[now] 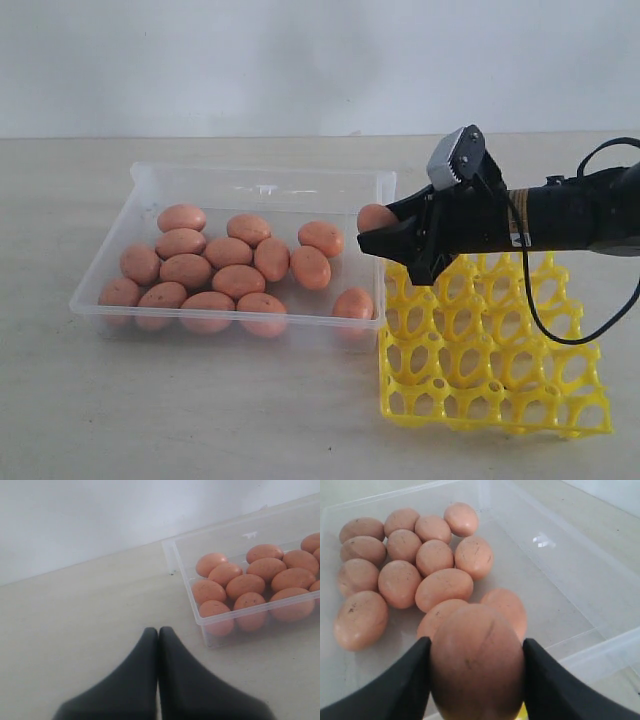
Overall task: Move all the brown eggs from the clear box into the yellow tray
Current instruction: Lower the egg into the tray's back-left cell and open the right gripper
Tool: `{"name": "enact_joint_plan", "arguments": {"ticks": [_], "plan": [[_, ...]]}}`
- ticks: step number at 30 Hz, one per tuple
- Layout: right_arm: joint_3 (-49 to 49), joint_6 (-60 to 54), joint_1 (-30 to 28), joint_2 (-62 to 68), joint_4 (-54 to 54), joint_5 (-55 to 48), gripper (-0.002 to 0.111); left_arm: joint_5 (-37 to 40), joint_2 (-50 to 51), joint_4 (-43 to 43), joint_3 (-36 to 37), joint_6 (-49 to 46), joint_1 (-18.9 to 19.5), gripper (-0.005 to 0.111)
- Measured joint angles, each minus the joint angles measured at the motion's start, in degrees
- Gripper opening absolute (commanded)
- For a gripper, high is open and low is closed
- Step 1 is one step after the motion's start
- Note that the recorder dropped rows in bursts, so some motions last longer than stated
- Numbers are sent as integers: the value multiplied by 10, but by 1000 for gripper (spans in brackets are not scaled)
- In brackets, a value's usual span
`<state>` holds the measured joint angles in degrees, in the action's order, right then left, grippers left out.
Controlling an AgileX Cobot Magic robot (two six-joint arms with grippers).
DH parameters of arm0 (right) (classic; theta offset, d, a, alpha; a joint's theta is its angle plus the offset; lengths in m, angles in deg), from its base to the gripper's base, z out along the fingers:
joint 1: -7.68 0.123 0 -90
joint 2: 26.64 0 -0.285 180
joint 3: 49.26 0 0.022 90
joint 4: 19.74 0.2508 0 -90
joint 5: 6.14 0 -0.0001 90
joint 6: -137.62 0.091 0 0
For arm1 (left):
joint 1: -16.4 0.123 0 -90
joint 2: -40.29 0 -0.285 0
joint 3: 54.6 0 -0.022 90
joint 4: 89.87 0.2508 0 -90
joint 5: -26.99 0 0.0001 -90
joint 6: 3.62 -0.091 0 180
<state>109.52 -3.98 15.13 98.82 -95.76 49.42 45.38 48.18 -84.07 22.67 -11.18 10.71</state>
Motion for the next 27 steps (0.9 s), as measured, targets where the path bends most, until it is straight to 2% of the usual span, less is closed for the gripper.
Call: {"name": "enact_joint_plan", "arguments": {"ticks": [10, 20, 27], "plan": [[0, 16, -1, 0, -18, 6, 0, 0, 0, 0, 0, 0, 0, -4], [0, 108, -53, 0, -30, 1, 0, 0, 0, 0, 0, 0, 0, -4], [0, 111, -34, 0, -29, -12, 0, 0, 0, 0, 0, 0, 0, -4]]}}
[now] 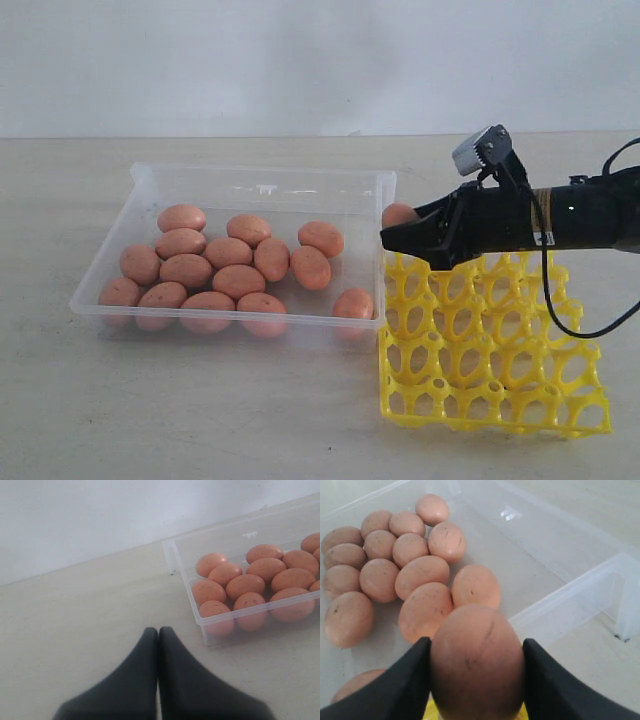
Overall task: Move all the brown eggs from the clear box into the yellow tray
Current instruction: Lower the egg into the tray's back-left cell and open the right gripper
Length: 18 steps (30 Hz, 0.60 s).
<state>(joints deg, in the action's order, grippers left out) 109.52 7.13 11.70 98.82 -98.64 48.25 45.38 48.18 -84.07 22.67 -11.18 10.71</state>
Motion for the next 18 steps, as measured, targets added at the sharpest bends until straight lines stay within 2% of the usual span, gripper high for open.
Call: {"name": "enact_joint_plan", "arguments": {"ticks": [11, 13, 18], "plan": [[0, -4, 6, 0, 13, -37, 1, 0, 0, 0, 0, 0, 0, -4], [0, -4, 6, 0, 7, -37, 8, 0, 0, 0, 0, 0, 0, -4], [0, -4, 6, 0, 0, -37, 43, 0, 0, 0, 0, 0, 0, -4]]}}
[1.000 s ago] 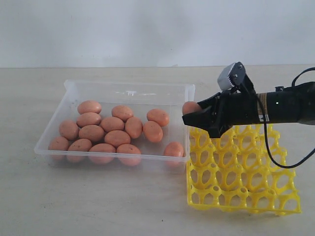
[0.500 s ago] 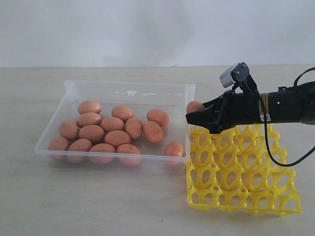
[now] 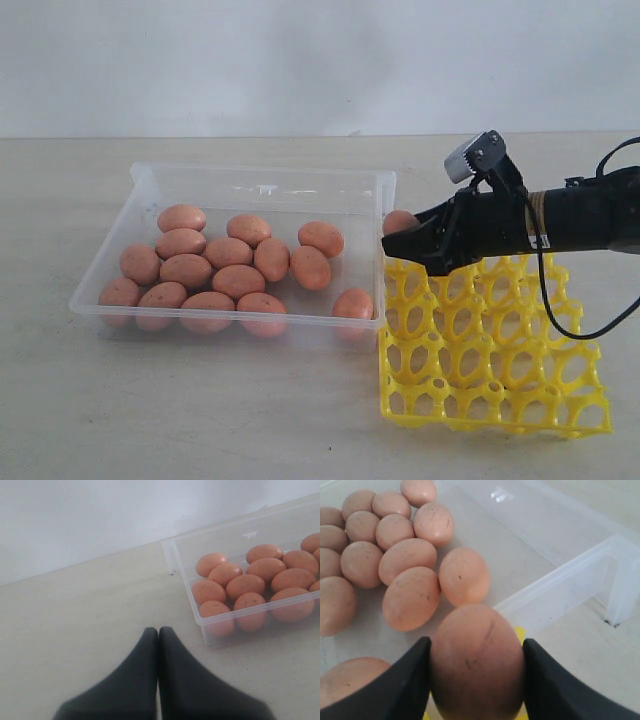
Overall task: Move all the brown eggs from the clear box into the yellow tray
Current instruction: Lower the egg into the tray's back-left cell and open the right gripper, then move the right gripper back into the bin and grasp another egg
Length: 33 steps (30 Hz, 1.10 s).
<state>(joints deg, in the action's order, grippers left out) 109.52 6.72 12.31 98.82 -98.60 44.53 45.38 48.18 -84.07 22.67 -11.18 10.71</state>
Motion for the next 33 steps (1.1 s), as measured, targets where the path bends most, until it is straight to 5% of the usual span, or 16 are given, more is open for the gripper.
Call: {"name": "enact_joint_plan", "arguments": {"ticks": [5, 22, 25, 30, 33], "plan": [[0, 4, 0, 0, -1, 4, 60, 0, 0, 0, 0, 0, 0, -4], [0, 6, 0, 0, 55, 51, 59, 0, 0, 0, 0, 0, 0, -4], [0, 6, 0, -15, 72, 86, 48, 0, 0, 0, 0, 0, 0, -4], [0, 9, 0, -72, 87, 131, 0, 0, 0, 0, 0, 0, 0, -4], [0, 26, 1, -108, 88, 149, 0, 0, 0, 0, 0, 0, 0, -4]]}}
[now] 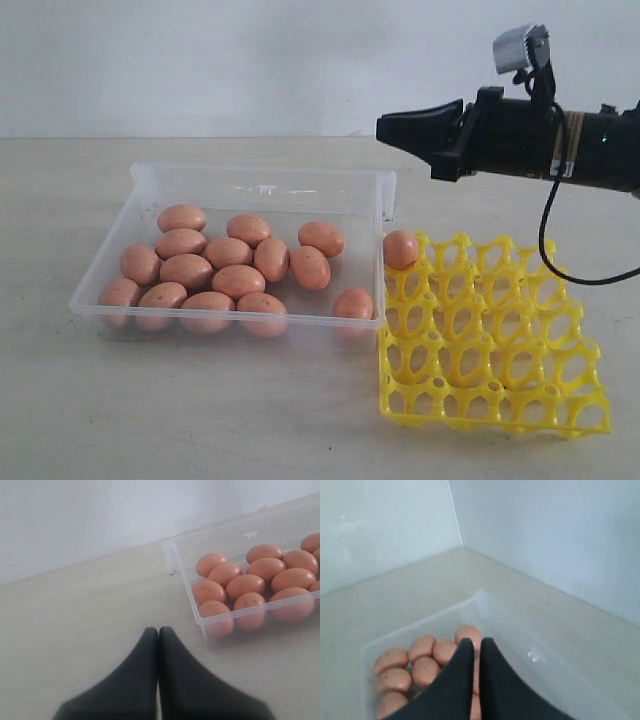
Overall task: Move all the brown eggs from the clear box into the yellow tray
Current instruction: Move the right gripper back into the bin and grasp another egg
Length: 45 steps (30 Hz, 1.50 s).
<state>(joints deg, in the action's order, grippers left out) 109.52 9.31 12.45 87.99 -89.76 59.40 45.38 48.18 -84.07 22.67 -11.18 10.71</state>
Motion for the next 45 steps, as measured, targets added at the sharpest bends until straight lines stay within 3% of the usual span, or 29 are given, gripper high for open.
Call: {"name": "enact_joint_plan", "arguments": {"ticks": [6, 9, 11, 15, 17, 19, 21, 24, 26, 30, 33, 37, 38, 45], "plan": [[0, 32, 36, -44, 10, -16, 0, 0, 0, 0, 0, 0, 0, -4], [0, 31, 78, -52, 0, -79, 0, 0, 0, 0, 0, 0, 0, -4], [0, 20, 129, -64, -25, -202, 0, 0, 0, 0, 0, 0, 0, -4], [14, 1, 270, -82, -61, -629, 0, 0, 0, 0, 0, 0, 0, -4], [35, -30, 316, -79, -54, -777, 0, 0, 0, 0, 0, 0, 0, -4], [70, -111, 342, -79, 16, -844, 0, 0, 0, 0, 0, 0, 0, -4], [112, -226, 354, -78, 158, -866, 0, 0, 0, 0, 0, 0, 0, -4], [217, -462, 354, -51, 461, -949, 0, 0, 0, 0, 0, 0, 0, -4], [305, -568, 343, -9, 612, -1077, 0, 0, 0, 0, 0, 0, 0, -4], [445, -635, 330, 95, 717, -1296, 2, 0, 0, 0, 0, 0, 0, -4], [521, -647, 329, 157, 738, -1336, 16, 0, 0, 0, 0, 0, 0, -4], [562, -639, 329, 193, 760, -1345, 51, 0, 0, 0, 0, 0, 0, -4], [565, -636, 329, 197, 763, -1345, 55, 0, 0, 0, 0, 0, 0, -4], [570, -604, 329, 215, 764, -1342, 55, 0, 0, 0, 0, 0, 0, -4]]}}
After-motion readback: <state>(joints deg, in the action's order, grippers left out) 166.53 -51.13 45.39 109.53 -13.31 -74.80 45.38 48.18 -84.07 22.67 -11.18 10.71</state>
